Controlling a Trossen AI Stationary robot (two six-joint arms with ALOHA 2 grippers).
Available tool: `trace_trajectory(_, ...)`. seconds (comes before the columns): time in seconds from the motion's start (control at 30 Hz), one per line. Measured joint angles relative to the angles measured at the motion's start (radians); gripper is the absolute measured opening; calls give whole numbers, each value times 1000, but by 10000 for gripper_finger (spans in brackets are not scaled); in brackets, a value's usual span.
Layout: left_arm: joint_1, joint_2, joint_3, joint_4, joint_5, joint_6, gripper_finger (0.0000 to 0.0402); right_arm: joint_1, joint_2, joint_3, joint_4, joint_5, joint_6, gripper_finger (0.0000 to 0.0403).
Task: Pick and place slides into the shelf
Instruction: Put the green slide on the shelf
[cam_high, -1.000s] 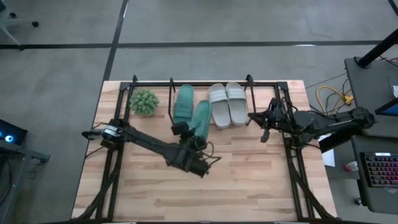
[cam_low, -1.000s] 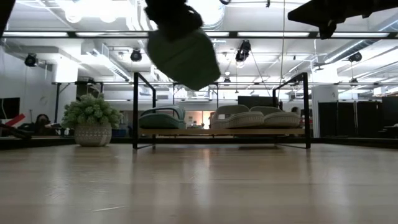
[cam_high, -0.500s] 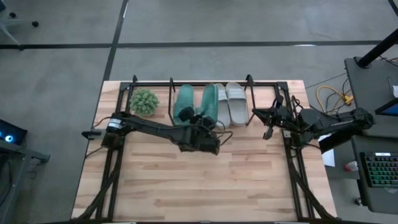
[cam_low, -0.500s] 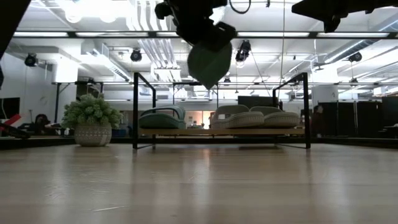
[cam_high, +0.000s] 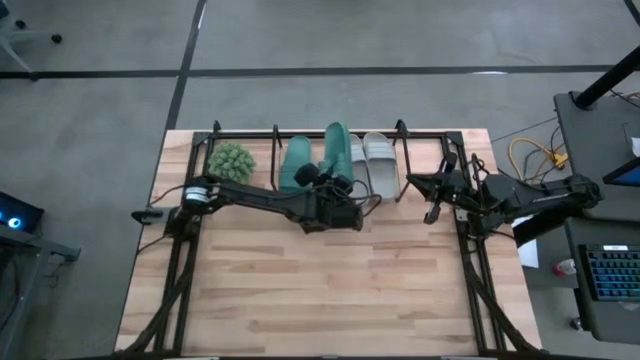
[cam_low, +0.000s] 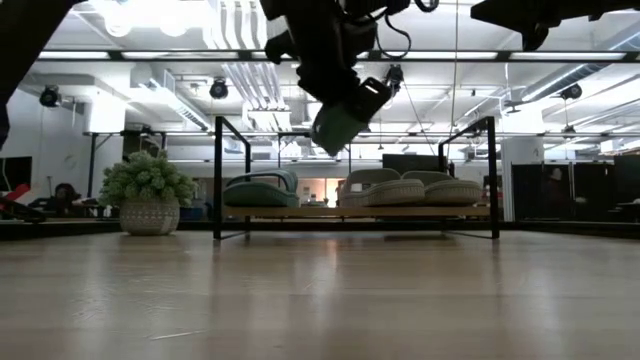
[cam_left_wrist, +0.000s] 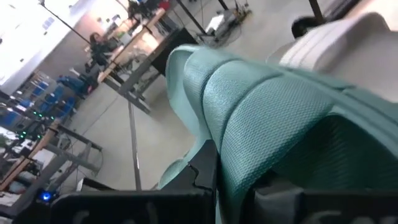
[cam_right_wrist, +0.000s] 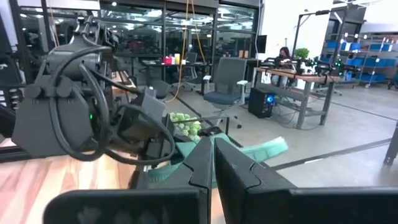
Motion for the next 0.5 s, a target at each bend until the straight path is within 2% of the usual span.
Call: trace_trajectory(0.5, 9, 42, -71, 7, -11, -33, 0, 0, 0, 0, -2, 0, -1, 9)
